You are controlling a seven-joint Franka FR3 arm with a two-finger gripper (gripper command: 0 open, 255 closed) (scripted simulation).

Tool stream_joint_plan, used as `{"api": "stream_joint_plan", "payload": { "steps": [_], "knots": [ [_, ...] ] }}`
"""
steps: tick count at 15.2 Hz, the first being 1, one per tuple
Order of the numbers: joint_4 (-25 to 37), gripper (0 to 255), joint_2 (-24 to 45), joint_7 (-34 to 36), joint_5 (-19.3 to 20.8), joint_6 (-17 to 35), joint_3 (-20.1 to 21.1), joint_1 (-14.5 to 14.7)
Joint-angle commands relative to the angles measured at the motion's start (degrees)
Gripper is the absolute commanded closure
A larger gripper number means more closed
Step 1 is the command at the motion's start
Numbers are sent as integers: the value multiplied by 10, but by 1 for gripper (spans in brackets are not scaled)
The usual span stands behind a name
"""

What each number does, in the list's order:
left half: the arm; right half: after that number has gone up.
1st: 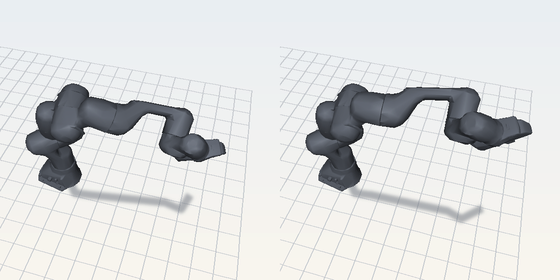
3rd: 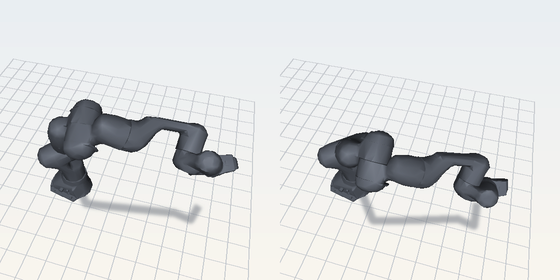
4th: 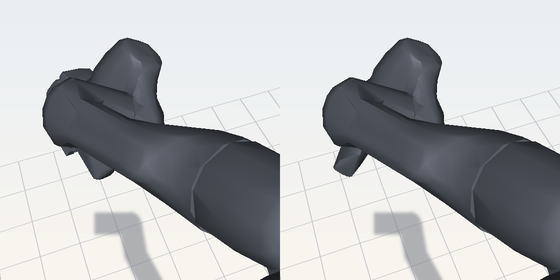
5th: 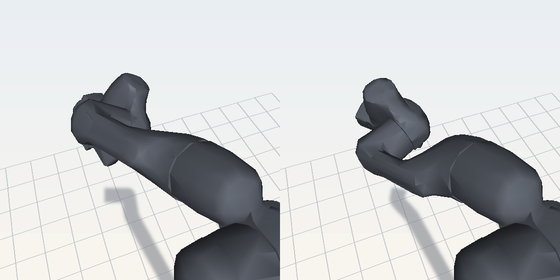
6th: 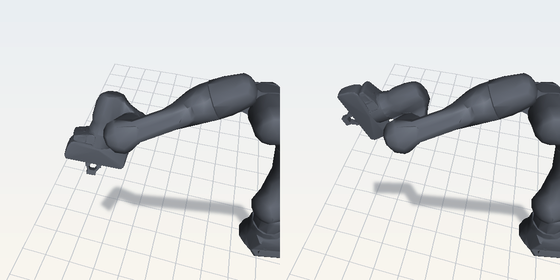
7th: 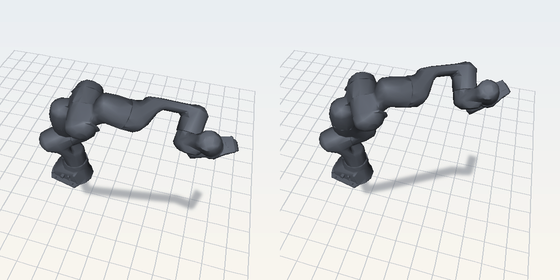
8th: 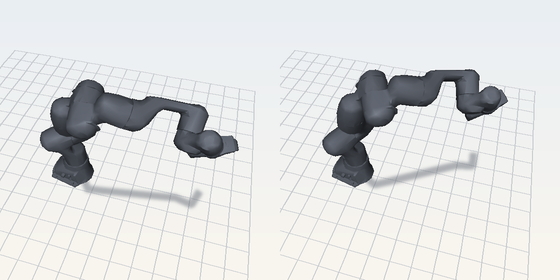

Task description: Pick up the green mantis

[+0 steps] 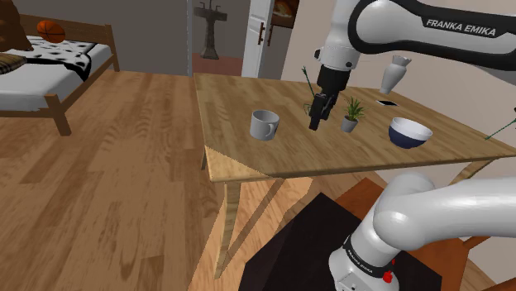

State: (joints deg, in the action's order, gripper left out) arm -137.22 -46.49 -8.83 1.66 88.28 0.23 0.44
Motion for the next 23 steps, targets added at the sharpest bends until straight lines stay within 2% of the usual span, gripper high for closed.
{"api": "stream_joint_plan", "payload": {
  "steps": [1,8,13,18,23],
  "knots": [
    [0,0,0,0,0,0,0,0],
    [25,0,43,-174,70,33,-111,-2],
    [72,0,106,-297,100,62,-189,5],
    [141,0,190,-424,104,90,-265,24],
    [233,0,299,-560,72,109,-342,48]
  ]
}}
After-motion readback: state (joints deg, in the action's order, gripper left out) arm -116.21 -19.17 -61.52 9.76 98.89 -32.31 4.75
